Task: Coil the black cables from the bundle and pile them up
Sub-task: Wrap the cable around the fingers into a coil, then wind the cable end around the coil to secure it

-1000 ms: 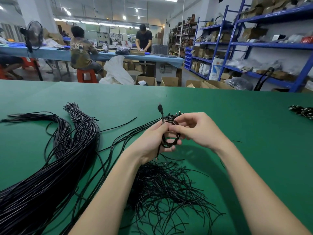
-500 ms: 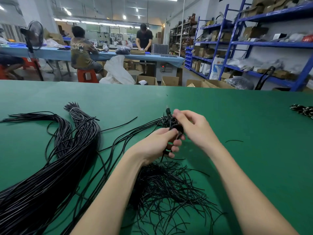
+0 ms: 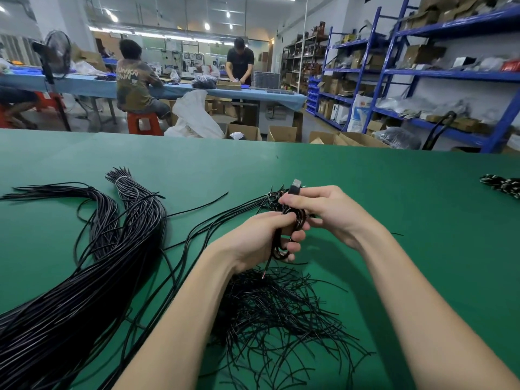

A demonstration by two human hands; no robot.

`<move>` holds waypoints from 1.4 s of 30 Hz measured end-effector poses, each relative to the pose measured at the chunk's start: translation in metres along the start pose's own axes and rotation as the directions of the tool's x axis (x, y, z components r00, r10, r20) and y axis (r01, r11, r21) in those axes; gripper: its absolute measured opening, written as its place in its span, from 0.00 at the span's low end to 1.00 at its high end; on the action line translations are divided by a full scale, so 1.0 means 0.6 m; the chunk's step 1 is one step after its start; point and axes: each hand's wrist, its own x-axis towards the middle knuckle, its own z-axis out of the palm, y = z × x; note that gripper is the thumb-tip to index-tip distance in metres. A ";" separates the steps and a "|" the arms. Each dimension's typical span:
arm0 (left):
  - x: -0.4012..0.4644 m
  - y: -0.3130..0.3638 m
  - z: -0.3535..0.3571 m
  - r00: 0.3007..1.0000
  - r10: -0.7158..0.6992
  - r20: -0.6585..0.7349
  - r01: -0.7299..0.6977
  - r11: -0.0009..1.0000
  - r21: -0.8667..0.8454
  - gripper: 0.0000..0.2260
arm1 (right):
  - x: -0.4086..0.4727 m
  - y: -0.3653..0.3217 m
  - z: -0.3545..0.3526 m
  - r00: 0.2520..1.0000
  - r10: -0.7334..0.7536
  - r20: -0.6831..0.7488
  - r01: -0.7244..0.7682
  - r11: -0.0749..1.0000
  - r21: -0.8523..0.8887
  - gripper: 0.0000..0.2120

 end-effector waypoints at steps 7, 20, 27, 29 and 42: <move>-0.005 0.001 -0.001 0.999 0.001 0.035 0.000 1.000 -0.029 0.10 | -0.003 -0.021 -0.013 0.992 0.024 0.126 -0.009 0.993 -0.121 0.10; 0.002 -0.011 0.010 1.000 -0.012 -0.009 0.012 0.998 -0.061 0.08 | -0.003 -0.019 0.002 0.998 -0.068 0.011 0.068 0.954 -0.292 0.10; 0.017 -0.016 0.010 0.986 -0.035 -0.163 0.063 0.984 0.166 0.12 | 0.010 0.013 0.022 0.971 -0.047 -0.233 -0.042 0.931 -0.363 0.19; 0.018 -0.015 0.009 0.983 -0.075 -0.167 0.089 0.993 0.076 0.13 | 0.012 0.014 0.024 0.967 -0.017 -0.253 -0.068 0.944 -0.324 0.17; 0.023 -0.008 0.002 0.984 -0.082 -0.160 0.034 0.959 -0.281 0.11 | 0.012 0.015 0.012 0.978 0.138 -0.159 -0.144 0.989 -0.024 0.12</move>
